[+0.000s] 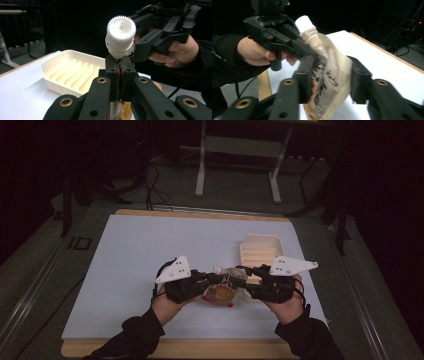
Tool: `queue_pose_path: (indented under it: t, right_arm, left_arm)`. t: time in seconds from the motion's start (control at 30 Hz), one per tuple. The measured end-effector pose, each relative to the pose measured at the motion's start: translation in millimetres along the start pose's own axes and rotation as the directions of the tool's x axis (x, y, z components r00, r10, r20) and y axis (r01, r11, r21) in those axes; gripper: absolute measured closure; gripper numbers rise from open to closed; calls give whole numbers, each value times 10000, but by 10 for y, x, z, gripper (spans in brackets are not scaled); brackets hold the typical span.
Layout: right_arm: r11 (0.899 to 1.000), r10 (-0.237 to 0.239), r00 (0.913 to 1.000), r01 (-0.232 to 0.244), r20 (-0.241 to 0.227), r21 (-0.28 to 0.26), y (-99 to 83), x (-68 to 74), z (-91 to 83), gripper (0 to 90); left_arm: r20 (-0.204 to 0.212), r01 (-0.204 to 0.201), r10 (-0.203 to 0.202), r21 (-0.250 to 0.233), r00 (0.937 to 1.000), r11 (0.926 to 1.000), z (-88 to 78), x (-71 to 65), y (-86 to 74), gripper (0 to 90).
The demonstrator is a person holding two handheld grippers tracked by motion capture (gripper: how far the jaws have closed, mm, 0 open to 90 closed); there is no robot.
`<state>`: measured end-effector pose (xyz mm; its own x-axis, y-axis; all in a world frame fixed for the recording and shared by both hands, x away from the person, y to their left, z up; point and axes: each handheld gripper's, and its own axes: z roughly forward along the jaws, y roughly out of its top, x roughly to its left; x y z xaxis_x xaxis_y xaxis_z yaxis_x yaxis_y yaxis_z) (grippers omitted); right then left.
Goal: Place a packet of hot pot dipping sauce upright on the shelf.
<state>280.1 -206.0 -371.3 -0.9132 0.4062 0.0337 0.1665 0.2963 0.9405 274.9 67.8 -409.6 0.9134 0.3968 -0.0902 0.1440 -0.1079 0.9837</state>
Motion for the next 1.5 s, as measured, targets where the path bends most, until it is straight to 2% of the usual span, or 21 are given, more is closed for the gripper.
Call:
queue_pose_path:
  t: [0.17,0.27,0.43,0.57,0.63,0.7,0.8,0.83,0.9,0.97,1.03,1.07,1.1,1.17,1.23,1.27,1.37,1.43,1.5]
  right_arm:
    - [9997,-15,9999,12,127,254,25,-25,3,762]
    - [9994,24,9999,-19,-138,357,40,-36,9,850]
    - [9972,-224,9995,238,-206,709,65,-26,23,873]
    - [9967,-379,9991,390,-171,710,76,-16,26,878]
    - [9963,-484,9986,500,-232,702,93,-13,18,880]
    - [9968,-472,9984,491,-320,638,112,-17,0,881]
    - [9971,-594,9982,599,-116,478,130,-23,-32,881]
    - [9970,-594,9982,596,-63,500,136,-31,-42,882]
    - [9973,-577,9983,576,19,456,142,-53,-61,882]
    - [9976,-535,9985,531,68,454,146,-80,-80,883]
    - [9977,-522,9986,517,97,436,149,-110,-96,883]
    - [9978,-501,9987,494,133,439,150,-125,-104,883]
    - [9980,-475,9988,469,131,427,152,-140,-114,883]
    - [9978,-518,9985,510,167,425,159,-165,-135,883]
    - [9979,-528,9985,523,129,379,161,-184,-147,883]
    - [9977,-562,9984,558,96,390,166,-202,-156,882]
    - [9971,-685,9976,683,41,327,186,-300,-214,882]
    - [9979,-609,9981,610,-41,217,198,-369,-258,881]
    - [9983,-582,9983,582,-74,42,206,-454,-300,881]
  left_arm:
    - [-27,-48,48,-71,10000,10000,5,-16,14,880]
    - [-14,52,-53,-42,10000,10000,14,-11,14,879]
    - [158,114,-114,48,9998,9999,16,20,-9,875]
    - [153,-5,5,24,9999,10000,8,28,-4,864]
    - [260,96,-96,28,9996,10000,1,33,7,841]
    - [314,365,-363,-52,9988,9993,-9,49,13,761]
    - [223,580,-576,-188,9981,9981,-42,82,14,582]
    - [166,559,-555,-223,9983,9982,-57,91,12,561]
    - [42,491,-490,-299,9988,9983,-80,107,3,425]
    - [-324,409,-419,-322,9986,9986,-92,102,-12,349]
    - [-637,-70,54,-246,9980,9997,-95,99,-42,178]
    - [-826,-122,106,-188,9965,9997,-106,97,-53,161]
    - [-875,13,-20,-85,9962,10000,-121,98,-63,156]
    - [-729,397,-401,-75,9965,9992,-155,111,-88,105]
    - [-732,508,-508,-9,9960,9987,-175,116,-99,16]
    - [-941,600,-584,143,9938,9981,-234,118,-115,16]
    - [-1243,849,-821,175,9888,9962,-322,131,-138,12]
    - [-1308,1151,-1137,28,9849,9934,-384,157,-162,12]
    - [-1386,1092,-1094,-91,9843,9940,-432,175,-198,13]
